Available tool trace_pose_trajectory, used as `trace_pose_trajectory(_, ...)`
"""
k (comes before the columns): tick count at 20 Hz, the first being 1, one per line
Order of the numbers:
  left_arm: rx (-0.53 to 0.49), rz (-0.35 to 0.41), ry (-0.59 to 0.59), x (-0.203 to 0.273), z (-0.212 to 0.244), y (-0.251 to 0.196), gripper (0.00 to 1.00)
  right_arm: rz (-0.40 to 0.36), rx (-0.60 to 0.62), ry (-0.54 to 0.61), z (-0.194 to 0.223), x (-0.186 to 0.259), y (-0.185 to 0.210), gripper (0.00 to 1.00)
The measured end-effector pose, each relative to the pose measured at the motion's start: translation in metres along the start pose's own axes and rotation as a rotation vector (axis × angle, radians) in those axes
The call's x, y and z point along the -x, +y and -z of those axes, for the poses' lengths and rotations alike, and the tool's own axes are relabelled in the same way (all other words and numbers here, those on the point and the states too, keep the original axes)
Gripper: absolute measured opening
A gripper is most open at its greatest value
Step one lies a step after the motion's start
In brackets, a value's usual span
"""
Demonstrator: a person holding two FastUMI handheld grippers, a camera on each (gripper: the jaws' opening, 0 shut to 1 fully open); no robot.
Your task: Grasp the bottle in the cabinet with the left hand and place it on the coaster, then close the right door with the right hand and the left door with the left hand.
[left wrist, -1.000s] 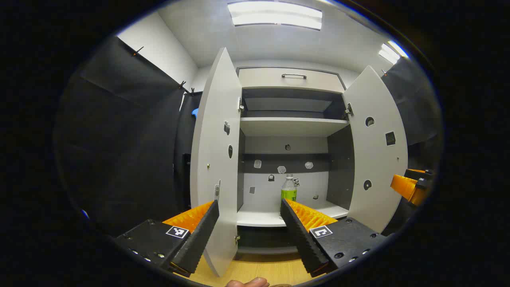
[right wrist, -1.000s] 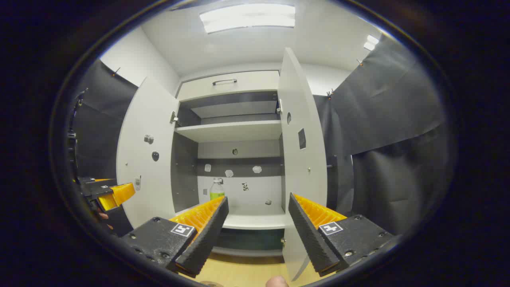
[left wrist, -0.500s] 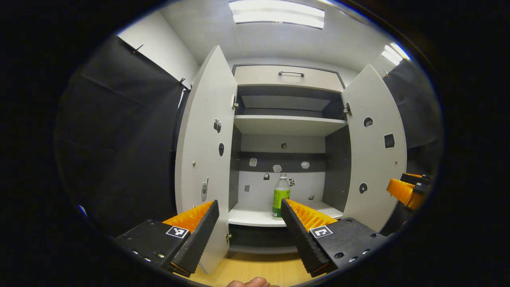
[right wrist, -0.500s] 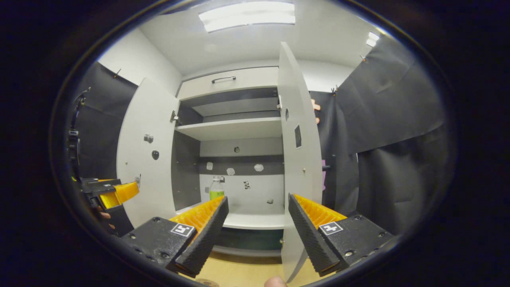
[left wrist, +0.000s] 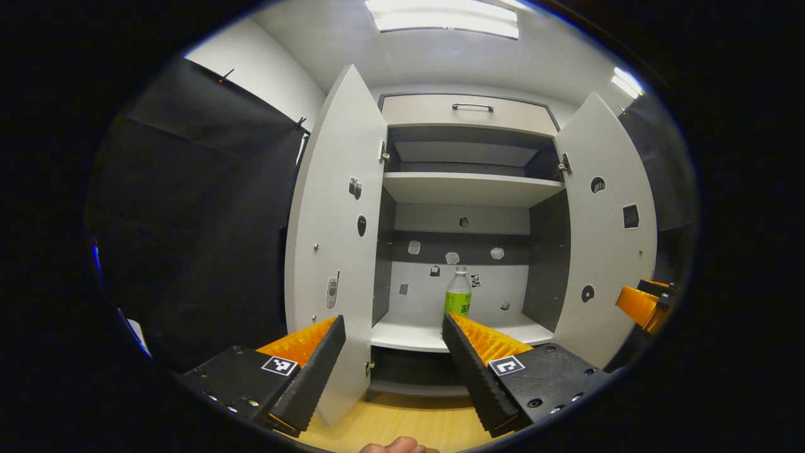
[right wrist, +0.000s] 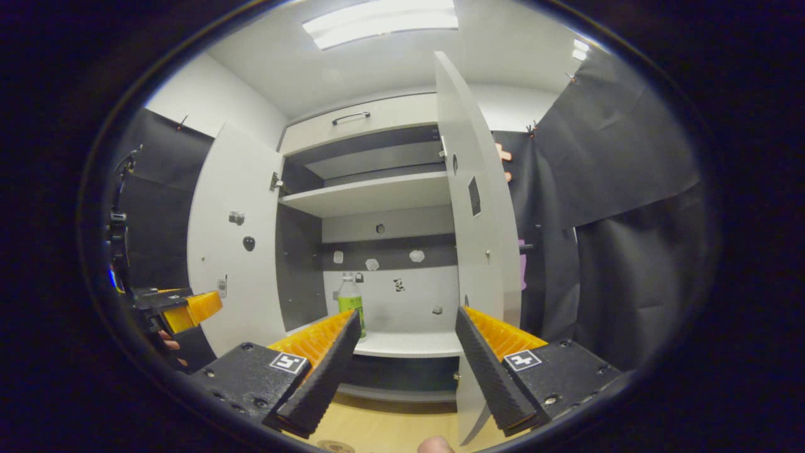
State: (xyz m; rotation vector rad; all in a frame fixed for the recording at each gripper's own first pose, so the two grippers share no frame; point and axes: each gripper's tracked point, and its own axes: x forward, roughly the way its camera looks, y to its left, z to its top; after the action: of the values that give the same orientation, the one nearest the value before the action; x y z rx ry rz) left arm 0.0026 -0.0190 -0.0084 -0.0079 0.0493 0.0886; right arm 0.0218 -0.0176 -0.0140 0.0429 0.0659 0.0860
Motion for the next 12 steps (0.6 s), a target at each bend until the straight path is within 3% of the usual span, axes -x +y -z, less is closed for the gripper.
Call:
trace_pose_trajectory(8, 0.043, 0.055, -0.024, -0.011, -0.013, -0.023, 0.94, 0.034, 0.025, -0.021, -0.007, 0.009, -0.013, 0.98)
trace_pose_trajectory(9, 0.055, 0.068, -0.029, -0.014, -0.018, -0.026, 1.00, 0.038, 0.027, -0.026, -0.009, 0.011, -0.015, 0.98)
trace_pose_trajectory(10, 0.065, 0.082, -0.035, -0.018, -0.021, -0.030, 0.94, 0.047, 0.030, -0.031, -0.011, 0.012, -0.018, 0.98)
trace_pose_trajectory(11, 0.071, 0.085, -0.040, -0.023, -0.024, -0.031, 1.00, 0.059, 0.035, -0.034, -0.011, 0.014, -0.022, 0.98)
trace_pose_trajectory(12, 0.077, 0.084, -0.049, -0.028, -0.026, -0.032, 0.94, 0.072, 0.043, -0.034, -0.012, 0.016, -0.026, 0.99)
